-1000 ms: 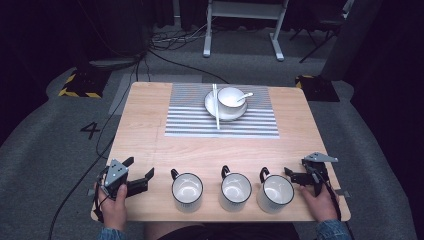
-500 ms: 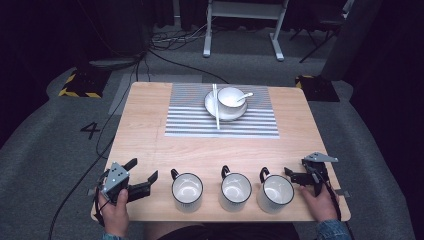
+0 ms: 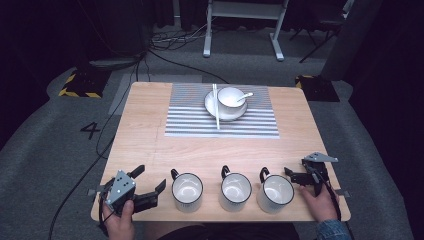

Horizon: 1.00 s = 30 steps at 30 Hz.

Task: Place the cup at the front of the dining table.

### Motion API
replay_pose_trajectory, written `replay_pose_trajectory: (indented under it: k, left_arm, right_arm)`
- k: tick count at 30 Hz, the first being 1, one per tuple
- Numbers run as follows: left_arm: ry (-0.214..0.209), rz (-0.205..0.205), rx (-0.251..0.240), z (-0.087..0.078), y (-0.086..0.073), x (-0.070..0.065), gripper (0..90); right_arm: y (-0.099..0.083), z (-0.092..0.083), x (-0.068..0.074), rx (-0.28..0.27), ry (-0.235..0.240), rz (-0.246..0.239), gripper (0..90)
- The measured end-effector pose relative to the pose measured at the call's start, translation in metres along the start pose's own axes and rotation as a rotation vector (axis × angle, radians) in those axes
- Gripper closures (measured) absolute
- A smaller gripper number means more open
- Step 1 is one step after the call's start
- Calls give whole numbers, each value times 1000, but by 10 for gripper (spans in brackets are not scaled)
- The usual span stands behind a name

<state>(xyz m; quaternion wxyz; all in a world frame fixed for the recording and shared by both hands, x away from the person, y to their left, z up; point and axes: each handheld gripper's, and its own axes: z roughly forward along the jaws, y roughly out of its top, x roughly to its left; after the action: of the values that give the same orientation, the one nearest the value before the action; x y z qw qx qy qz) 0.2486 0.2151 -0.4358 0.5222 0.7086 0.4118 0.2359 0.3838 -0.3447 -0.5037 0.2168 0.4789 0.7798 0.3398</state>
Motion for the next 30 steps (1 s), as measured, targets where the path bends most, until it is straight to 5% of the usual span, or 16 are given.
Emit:
replay_pose_trajectory:
  k: [17, 23, 30]
  left_arm:
    - [-100, 35, 42, -3, -4, -29, 154]
    - [-181, 65, 82, 6, -5, -41, 154]
    - [-183, 50, 151, 17, -11, -43, 155]
  right_arm:
    - [0, 0, 0, 0, 0, 1, 145]
    - [0, 0, 0, 0, 0, 1, 145]
    - [0, 0, 0, 0, 0, -1, 145]
